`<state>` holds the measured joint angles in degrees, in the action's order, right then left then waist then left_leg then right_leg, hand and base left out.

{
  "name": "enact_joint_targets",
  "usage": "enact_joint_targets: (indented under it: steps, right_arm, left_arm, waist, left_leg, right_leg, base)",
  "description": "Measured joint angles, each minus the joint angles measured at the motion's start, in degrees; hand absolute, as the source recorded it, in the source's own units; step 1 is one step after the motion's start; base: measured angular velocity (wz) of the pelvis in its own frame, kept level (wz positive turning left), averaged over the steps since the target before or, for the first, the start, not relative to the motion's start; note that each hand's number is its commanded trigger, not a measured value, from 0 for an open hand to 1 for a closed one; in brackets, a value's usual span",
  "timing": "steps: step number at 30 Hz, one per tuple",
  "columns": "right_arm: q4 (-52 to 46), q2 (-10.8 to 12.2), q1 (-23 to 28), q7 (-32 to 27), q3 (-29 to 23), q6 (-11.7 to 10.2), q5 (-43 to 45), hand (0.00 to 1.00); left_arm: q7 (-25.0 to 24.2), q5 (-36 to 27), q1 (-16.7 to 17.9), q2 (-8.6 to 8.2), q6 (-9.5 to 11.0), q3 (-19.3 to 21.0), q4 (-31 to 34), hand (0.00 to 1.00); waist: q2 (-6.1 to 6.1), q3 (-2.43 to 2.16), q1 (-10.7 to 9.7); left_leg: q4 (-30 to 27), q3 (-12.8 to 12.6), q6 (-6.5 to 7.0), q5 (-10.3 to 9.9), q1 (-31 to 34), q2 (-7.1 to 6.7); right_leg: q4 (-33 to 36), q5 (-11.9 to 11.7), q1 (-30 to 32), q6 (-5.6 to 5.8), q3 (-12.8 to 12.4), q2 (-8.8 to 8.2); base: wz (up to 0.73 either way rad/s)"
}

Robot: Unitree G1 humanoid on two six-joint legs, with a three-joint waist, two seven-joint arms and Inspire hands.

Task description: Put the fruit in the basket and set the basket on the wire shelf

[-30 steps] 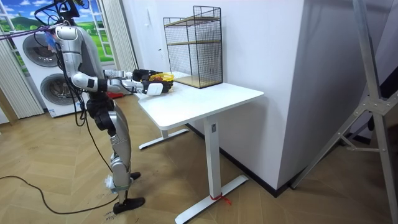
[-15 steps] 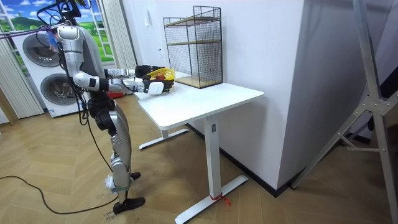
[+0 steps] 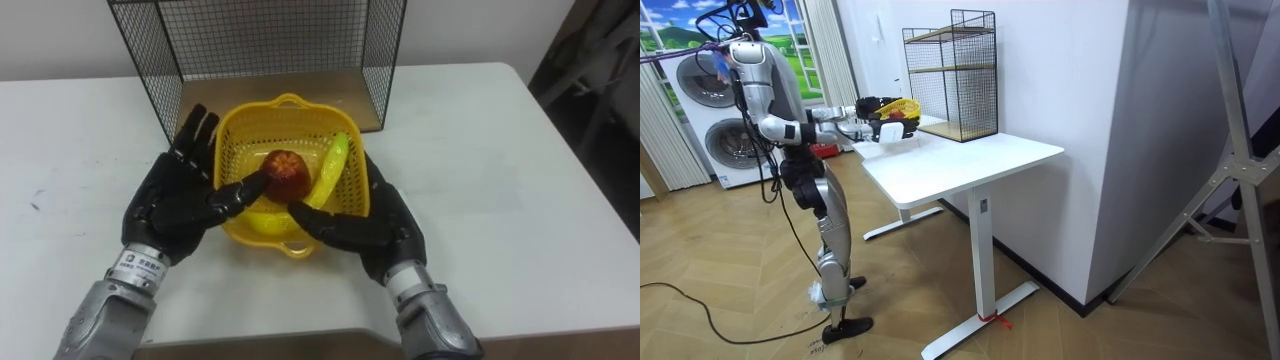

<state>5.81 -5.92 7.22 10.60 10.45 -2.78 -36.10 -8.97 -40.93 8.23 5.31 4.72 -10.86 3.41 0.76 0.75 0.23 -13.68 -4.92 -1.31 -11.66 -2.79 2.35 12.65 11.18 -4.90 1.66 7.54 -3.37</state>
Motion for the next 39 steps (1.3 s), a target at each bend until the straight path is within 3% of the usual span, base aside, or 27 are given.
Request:
enact_joint_targets:
  steps: [15, 23, 27, 29, 32, 35, 36, 37, 38, 39]
  right_arm:
    - [-6.2, -0.36, -0.46, -0.18, -0.51, -0.11, 4.28, 0.0]
    - [-6.39, -0.35, -0.42, -0.53, -0.33, -0.1, 4.97, 0.0]
    - [-6.46, -0.22, -0.38, -0.36, -0.39, -0.1, 4.93, 0.0]
    - [-6.43, -0.2, -0.34, -0.34, -0.33, -0.09, 4.64, 0.0]
    - [-6.34, -0.28, 0.32, -0.34, -0.17, -0.09, 4.56, 0.0]
    - [-6.29, -0.3, 0.62, -0.36, 0.15, -0.08, 4.49, 0.0]
    - [-6.29, -0.24, 0.62, -0.36, 0.28, -0.08, 4.44, 0.0]
    - [-6.28, -0.2, 0.62, -0.37, 0.42, -0.09, 4.13, 0.0]
    - [-5.85, -0.38, 0.57, -0.43, 0.16, -0.1, 3.87, 0.0]
    - [-5.41, -0.41, 0.5, -0.43, 0.07, -0.09, 3.75, 0.0]
  left_arm:
    - [0.54, 0.31, 0.37, 0.52, 2.69, -0.07, -0.01, 0.0]
    - [0.91, -0.06, 0.58, 0.67, 2.7, -0.12, -1.3, 0.0]
    - [0.9, -0.04, 0.74, 0.51, 2.67, -0.02, -1.38, 0.0]
    - [0.9, -0.06, 0.76, 0.54, 2.52, 0.07, -1.38, 0.0]
    - [0.9, -0.14, 0.96, 0.69, 1.84, 0.12, -1.41, 0.0]
    - [0.9, -0.15, 1.11, 0.75, 1.34, 0.53, -1.72, 0.0]
    - [0.9, -0.07, 1.27, 0.81, 1.35, 0.67, -1.72, 0.0]
    - [0.9, -0.09, 1.44, 1.15, 1.34, 1.24, -1.85, 0.0]
    - [0.9, -0.12, 1.42, 0.75, 1.3, 0.98, -1.9, 0.0]
    - [0.9, -0.13, 1.42, 0.58, 1.31, 0.75, -1.9, 0.0]
  waist:
    - [0.1, 0.13, -0.58]
    - [1.22, 0.48, 0.02]
    - [1.3, 0.43, 0.68]
    - [1.18, 0.32, 1.53]
    - [1.18, 0.25, 1.91]
    - [1.02, 0.2, 1.87]
    - [1.3, 0.2, 1.94]
    - [1.83, 0.14, 1.8]
    - [2.38, 0.01, 1.73]
    - [2.46, -0.04, 1.93]
  left_leg:
    - [0.2, 0.1, -0.01, -0.01, -0.71, -0.01]
    - [-2.05, 0.27, -0.18, -0.64, -0.88, 0.3]
    - [-9.4, 0.29, -0.8, -4.65, 2.23, 1.99]
    - [-15.22, 0.58, -1.66, -7.32, 4.42, 3.64]
    - [-19.99, 0.91, -2.36, -8.51, 5.96, 4.92]
    - [-22.85, 0.26, -2.0, -7.57, 6.46, 4.96]
    - [-24.09, 0.26, -1.5, -6.95, 7.33, 4.89]
    - [-25.24, 0.86, -1.19, -6.75, 9.88, 3.52]
    - [-20.65, 1.18, -0.75, -6.44, 12.48, 0.63]
    - [-17.65, 1.11, -0.78, -5.58, 13.84, -0.75]
  right_leg:
    - [0.04, 0.09, -0.68, 0.08, 0.13, 0.0]
    - [0.53, 0.37, -1.68, -0.02, 0.15, 0.18]
    - [7.3, 3.71, 1.87, -0.66, -0.24, 1.06]
    - [11.57, 6.16, 3.71, -1.58, -0.29, 2.14]
    - [15.43, 8.65, 4.8, -2.52, -0.31, 2.98]
    - [17.65, 9.84, 4.96, -3.14, -1.82, 2.81]
    - [17.73, 9.92, 4.51, -3.35, -2.45, 2.41]
    - [17.7, 10.17, 4.34, -3.96, -3.03, 1.66]
    - [17.82, 10.39, 4.62, -3.64, -3.46, 0.26]
    - [17.96, 10.54, 4.72, -3.38, -3.89, -0.18]
  base:
    - [0.0]
    - [0.0]
    - [-0.07]
    - [-0.07]
    - [-0.01]
    - [-0.12]
    - [-0.11]
    - [0.0]
    - [0.0]
    - [-0.28]
